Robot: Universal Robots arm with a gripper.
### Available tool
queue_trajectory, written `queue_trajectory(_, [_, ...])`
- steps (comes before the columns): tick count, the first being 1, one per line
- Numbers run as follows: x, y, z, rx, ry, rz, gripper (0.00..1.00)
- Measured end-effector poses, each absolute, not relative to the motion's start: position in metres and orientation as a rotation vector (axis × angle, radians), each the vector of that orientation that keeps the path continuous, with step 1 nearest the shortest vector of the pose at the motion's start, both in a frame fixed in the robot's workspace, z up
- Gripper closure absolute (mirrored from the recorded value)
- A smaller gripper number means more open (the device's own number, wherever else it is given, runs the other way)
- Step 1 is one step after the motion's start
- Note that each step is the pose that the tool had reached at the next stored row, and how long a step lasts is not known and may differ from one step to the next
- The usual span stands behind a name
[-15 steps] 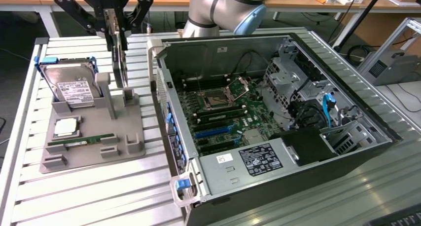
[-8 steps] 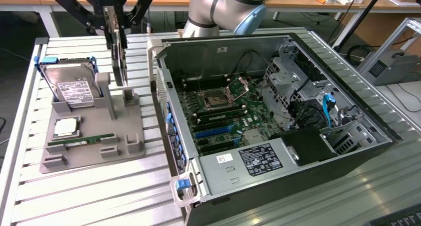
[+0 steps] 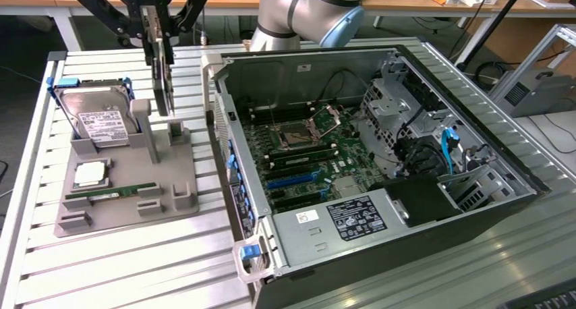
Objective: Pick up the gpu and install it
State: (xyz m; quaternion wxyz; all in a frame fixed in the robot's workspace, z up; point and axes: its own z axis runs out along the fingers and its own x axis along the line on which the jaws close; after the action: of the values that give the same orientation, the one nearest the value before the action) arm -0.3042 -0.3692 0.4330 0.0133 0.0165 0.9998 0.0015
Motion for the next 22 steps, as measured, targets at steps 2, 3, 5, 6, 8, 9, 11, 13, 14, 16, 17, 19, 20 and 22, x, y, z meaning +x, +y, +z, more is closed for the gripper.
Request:
queue_trajectory(2, [-0.3042,-0.3692,0.4339,0.052,3.115,0.005,0.73])
queue_trajectory(3, [-0.3042,-0.3692,0.4343,0.052,3.115,0.005,0.73])
queue_trajectory(5, [-0.3042,-0.3692,0.435,0.052,3.115,0.005,0.73])
queue_trajectory(6, [-0.3042,-0.3692,0.4353,0.052,3.115,0.005,0.73])
queue_trajectory(8, [-0.3042,-0.3692,0.4361,0.052,3.115,0.005,0.73])
queue_trajectory(9, [-0.3042,-0.3692,0.4365,0.051,3.115,0.005,0.73])
queue_trajectory(11, [-0.3042,-0.3692,0.4372,0.052,3.115,0.005,0.73])
queue_trajectory(13, [-0.3042,-0.3692,0.4381,0.052,3.115,0.005,0.73])
queue_trajectory(14, [-0.3042,-0.3692,0.4389,0.052,3.115,0.005,0.73])
queue_trajectory(16, [-0.3042,-0.3692,0.44,0.052,3.115,0.005,0.73])
queue_trajectory(17, [-0.3042,-0.3692,0.4406,0.052,3.115,0.005,0.73])
queue_trajectory(19, [-0.3042,-0.3692,0.4414,0.052,3.115,0.005,0.73])
queue_trajectory(20, [-0.3042,-0.3692,0.4414,0.051,3.115,0.005,0.73])
queue_trajectory(22, [-0.3042,-0.3692,0.4415,0.052,3.115,0.005,0.73])
